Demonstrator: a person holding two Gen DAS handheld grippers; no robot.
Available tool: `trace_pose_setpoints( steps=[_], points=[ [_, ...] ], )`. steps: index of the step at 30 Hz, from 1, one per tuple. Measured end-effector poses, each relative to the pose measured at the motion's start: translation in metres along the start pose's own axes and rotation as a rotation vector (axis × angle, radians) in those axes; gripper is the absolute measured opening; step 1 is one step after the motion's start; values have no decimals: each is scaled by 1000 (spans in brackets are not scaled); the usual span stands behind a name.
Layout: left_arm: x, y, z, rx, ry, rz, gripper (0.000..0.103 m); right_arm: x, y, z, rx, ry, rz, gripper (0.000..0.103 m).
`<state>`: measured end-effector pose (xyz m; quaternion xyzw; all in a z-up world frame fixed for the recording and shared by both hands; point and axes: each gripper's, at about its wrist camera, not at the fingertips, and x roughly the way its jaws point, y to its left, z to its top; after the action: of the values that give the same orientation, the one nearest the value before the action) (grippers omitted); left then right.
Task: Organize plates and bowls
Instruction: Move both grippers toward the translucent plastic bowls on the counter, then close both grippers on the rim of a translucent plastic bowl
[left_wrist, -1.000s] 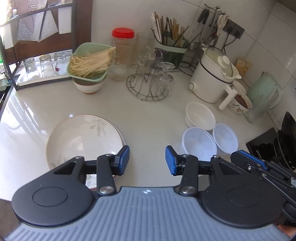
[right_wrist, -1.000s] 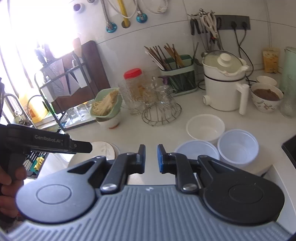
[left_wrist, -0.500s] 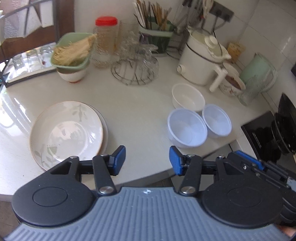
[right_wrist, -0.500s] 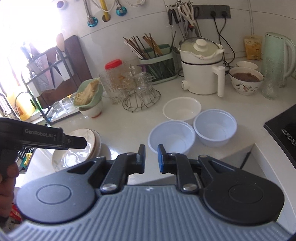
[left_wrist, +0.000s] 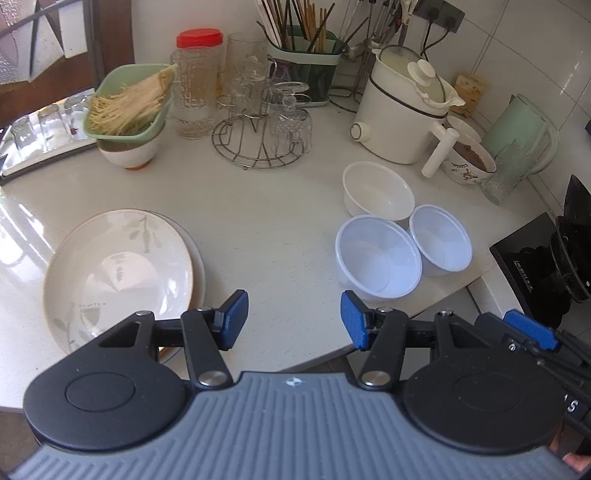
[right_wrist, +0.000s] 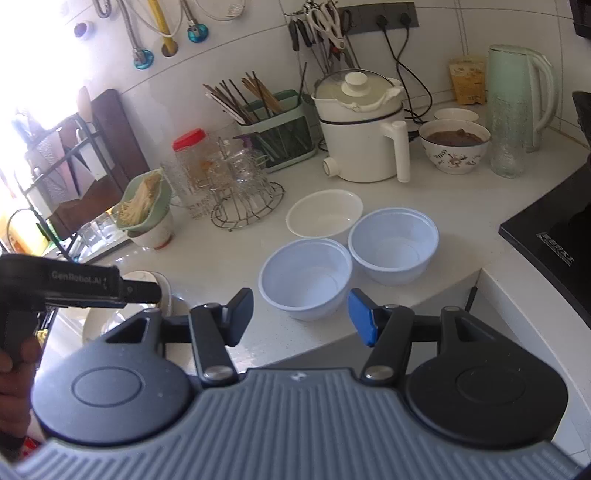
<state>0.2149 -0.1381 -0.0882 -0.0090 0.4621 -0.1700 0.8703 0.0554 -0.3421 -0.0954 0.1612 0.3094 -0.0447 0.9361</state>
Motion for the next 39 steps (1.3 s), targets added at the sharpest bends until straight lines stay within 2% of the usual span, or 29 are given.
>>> trace_pose_setpoints(
  steps=[13,17,20,25,30,34,35,39],
  points=[
    [40,-3,10,2,62,-56,61,30,-7,1,92,47,-41,59],
    [61,-5,19,10,78,-82,61,46,-6,9,107,71,-30,51],
    [77,-3,27,-29,90,-122,61,59,-4,13,98,106,-55,46],
    [105,-6,35,-18,120,-156,60,85,-8,17,95,155,-74,42],
    [127,-7,41,-37,131,-218,55,111,-12,20,117,203,-88,42],
    [144,-12,46,-26,144,-219,49,126,-14,22,132,207,-119,41],
    [147,-13,46,-26,146,-223,48,129,-16,22,133,206,-125,37],
    [158,-18,49,-13,156,-218,41,141,-21,24,143,204,-153,34]
  ],
)
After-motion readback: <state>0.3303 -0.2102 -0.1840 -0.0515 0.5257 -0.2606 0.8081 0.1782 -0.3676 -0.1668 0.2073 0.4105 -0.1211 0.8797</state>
